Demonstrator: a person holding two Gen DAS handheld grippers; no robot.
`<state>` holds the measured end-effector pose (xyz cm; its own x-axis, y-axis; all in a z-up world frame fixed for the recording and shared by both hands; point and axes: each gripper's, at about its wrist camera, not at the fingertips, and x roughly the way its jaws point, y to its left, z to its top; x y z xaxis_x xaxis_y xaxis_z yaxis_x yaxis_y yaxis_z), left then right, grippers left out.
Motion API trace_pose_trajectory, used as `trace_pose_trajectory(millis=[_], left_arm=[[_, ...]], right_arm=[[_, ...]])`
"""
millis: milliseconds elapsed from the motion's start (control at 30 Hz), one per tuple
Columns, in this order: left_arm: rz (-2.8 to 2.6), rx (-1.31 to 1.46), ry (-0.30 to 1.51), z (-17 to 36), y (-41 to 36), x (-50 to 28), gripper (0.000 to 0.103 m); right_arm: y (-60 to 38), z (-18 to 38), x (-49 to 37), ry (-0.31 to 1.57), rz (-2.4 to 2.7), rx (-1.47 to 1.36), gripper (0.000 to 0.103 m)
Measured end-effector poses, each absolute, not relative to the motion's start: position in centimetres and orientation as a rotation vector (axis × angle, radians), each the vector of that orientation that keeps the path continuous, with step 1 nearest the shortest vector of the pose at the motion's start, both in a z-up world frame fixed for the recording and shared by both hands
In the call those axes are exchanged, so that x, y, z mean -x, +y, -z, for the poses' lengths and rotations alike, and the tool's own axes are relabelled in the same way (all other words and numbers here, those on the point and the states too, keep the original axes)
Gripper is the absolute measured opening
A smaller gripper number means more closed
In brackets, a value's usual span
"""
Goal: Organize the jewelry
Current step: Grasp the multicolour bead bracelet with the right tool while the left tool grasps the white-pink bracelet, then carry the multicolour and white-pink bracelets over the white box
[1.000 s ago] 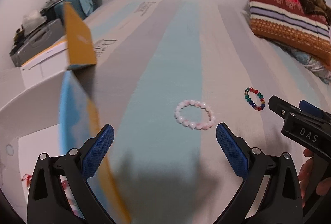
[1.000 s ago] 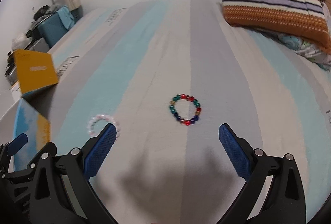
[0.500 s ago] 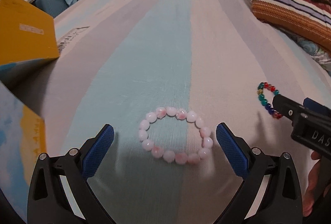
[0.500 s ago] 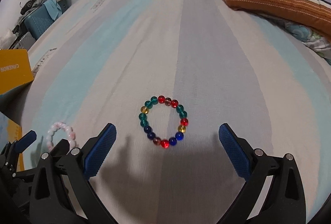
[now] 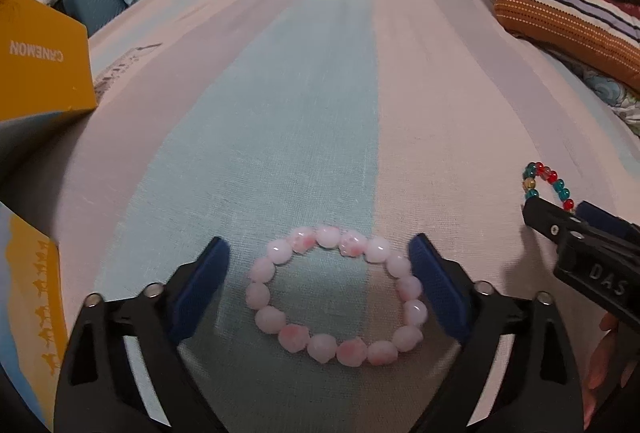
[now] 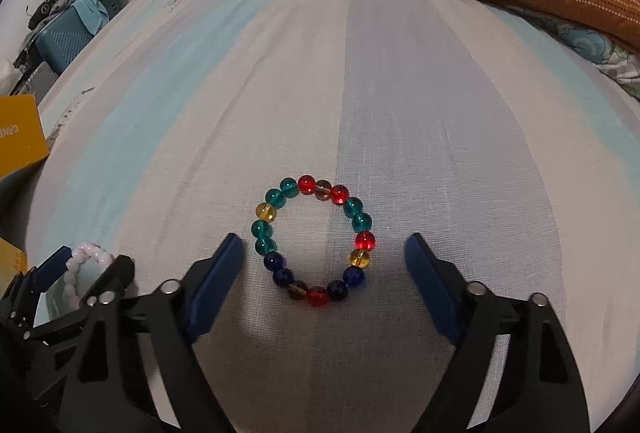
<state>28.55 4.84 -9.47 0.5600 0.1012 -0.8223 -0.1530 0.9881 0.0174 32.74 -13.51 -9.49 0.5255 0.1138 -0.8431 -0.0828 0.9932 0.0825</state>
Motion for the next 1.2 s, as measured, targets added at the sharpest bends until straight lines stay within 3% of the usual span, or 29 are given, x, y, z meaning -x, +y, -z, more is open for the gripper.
trace_pose_trajectory(millis=[300,367,433,867,900,1200], left_arm=[[-0.111,0.038,0.972,9.1,3.7,-27.6,0.037],[-0.094,0.03,0.975,9.0,3.5,-27.4,0.021],[-0.083,0.007,0.974,8.9,3.2,-27.2,0.019],[-0.076,0.032,0.952,8.0,3.7,-26.5,0.019],[-0.076,0.034,0.949,7.9,3.8,-26.4,0.019],[-0.077,0.039,0.923,6.8,3.5,-25.7,0.019]], right_arm=[[-13.1,9.3,-32.6,1.02,-0.137,-0.011,0.029],[-13.0,9.2,-32.6,1.024,-0.141,-0.01,0.024],[-12.9,9.1,-32.5,1.023,-0.145,-0.007,0.019],[-12.2,7.9,-31.5,1.0,-0.182,-0.017,0.017],[-12.2,7.8,-31.4,0.999,-0.184,-0.017,0.009],[-12.4,7.3,-30.8,0.988,-0.185,-0.014,0.009]])
